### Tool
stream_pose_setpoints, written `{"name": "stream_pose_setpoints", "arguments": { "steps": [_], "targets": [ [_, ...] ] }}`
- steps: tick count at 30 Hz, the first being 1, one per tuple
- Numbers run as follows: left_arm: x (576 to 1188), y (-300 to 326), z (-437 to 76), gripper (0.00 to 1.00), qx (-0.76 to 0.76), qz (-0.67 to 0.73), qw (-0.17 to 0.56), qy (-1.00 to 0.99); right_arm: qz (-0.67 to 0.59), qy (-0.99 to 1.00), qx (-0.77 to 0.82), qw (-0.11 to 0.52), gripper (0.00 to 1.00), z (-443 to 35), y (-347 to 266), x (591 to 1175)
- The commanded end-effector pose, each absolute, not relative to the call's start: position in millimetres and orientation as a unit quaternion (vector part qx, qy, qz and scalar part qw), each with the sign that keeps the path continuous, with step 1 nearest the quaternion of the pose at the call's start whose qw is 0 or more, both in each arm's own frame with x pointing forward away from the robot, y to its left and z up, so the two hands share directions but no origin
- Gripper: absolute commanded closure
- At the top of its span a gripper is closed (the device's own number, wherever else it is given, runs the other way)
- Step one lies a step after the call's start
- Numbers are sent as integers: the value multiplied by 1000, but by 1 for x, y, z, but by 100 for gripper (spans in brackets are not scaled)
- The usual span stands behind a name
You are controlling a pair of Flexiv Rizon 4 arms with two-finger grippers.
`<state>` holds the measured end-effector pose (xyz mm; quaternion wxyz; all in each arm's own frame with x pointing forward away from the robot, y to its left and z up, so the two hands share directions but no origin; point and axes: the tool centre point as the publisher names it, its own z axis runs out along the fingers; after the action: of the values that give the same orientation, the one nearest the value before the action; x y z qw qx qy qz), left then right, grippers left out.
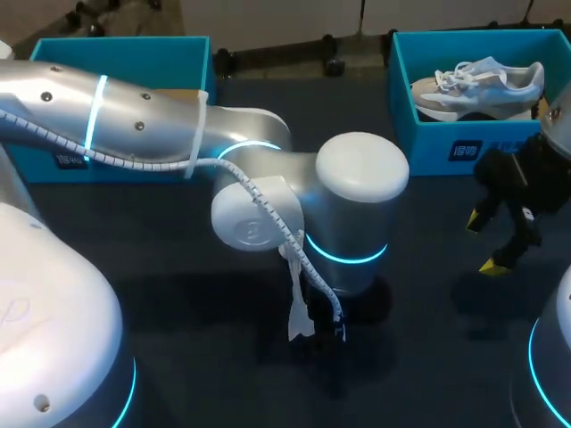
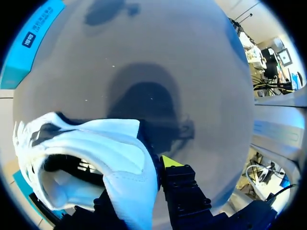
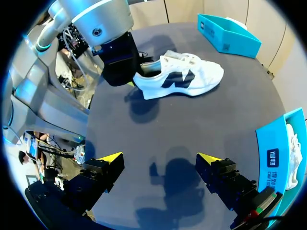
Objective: Take the shoe out of the shoebox, open the shoe tongue, remove and reinsert the insole, then place the shoe into the shoebox
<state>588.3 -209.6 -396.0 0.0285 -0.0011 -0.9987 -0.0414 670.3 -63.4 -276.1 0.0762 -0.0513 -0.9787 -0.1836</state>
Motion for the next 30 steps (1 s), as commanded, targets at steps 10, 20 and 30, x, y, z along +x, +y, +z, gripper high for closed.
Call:
{"name": "stream_pose_setpoints", "arguments": {
  "steps": [10,20,30],
  "targets": [
    [628,-163,-295,100,-30,-11,11,-999,-182,-979,-52,76,0,-277,-63,670],
    [685,-125,-223,100,-51,-11,69,-996,-182,-979,-52,76,0,-277,-63,670],
    [721,-80,-180,100,-56,-36,31,-997,-182,-979,-52,76,0,-277,-63,670]
  ]
}}
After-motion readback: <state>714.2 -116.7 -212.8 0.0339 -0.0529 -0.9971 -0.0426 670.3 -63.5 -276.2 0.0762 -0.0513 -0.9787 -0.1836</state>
